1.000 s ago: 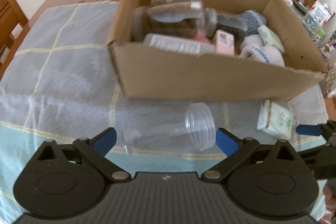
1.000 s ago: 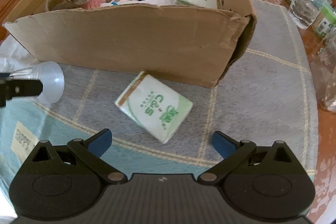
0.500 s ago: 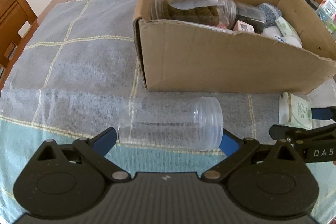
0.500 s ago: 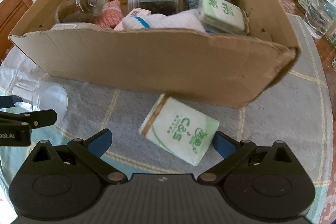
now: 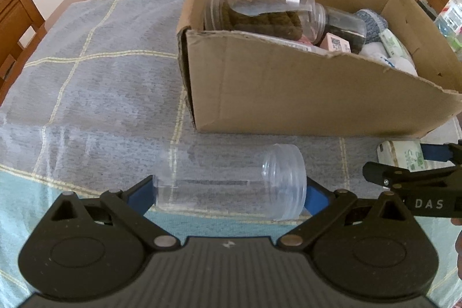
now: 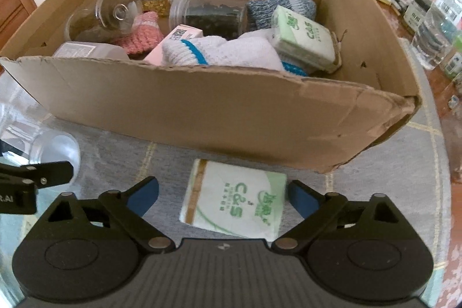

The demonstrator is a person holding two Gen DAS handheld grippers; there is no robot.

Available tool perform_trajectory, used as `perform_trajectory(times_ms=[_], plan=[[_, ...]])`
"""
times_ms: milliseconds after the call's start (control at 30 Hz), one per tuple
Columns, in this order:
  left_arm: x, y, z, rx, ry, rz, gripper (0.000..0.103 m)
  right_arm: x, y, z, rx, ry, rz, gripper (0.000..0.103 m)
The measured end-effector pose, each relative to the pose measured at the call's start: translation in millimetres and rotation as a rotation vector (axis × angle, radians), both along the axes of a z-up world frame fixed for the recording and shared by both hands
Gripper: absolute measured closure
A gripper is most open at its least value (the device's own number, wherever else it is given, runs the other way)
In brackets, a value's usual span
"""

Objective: Organize objects
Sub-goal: 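Grasp the second C&S tissue pack with right tool while left tool grasps the clear plastic cup, then lift the tissue pack and clear cup and carry both over the box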

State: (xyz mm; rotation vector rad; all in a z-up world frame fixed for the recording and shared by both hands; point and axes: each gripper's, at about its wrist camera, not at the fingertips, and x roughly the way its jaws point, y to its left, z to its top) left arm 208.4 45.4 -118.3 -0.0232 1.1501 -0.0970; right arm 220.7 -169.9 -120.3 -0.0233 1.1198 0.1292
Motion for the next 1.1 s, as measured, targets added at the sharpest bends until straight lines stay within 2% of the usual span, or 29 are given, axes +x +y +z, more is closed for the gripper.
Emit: perform_trajectory(times_ms=[133, 333, 433, 500, 533, 867, 967, 1033, 1100], plan=[[0.4, -0.7, -0.6, 0.004, -0.003, 0.004, 0.004, -1.2, -2.7, 2.1, -0.037, -0.012, -0.012, 0.019], [2.0, -3.5, -1.1, 0.012, -0.005, 0.003, 0.006, 1.3, -12.1, 3.9, -0.042, -0.013, -0.015, 0.026], [2.3, -4.3, -1.5, 0.015, -0.003, -0.005, 0.011, 0.9, -14.2, 3.6, -0.043, -0.009, -0.01, 0.031], [2.1, -4.7, -1.6, 0.017, -0.005, -0.008, 0.012, 2.2, -21.6, -3.8, -0.044, -0.008, -0.003, 0.032], [2.0, -5.0, -1.3, 0.019, -0.006, -0.009, 0.012, -0.9, -10.7, -0.6, -0.046, -0.008, -0.001, 0.032], [1.6, -4.5, 0.0, 0.017, 0.011, -0.005, 0.012, -12.3, -16.3, 1.5, -0.025, -0.002, 0.025, 0.033], [1.4, -2.8, 1.5, 0.011, 0.051, -0.003, 0.012, -17.0, -17.5, 1.1, -0.049, -0.014, 0.035, 0.033], [-1.2, -1.7, -0.6, 0.007, 0.047, -0.001, 0.012, -22.4, -23.5, -0.5, -0.034, -0.043, -0.001, 0.032], [-3.1, -2.5, 0.3, 0.043, 0.046, 0.068, 0.013, -18.5, -20.4, -0.1, -0.038, -0.04, -0.072, 0.033]])
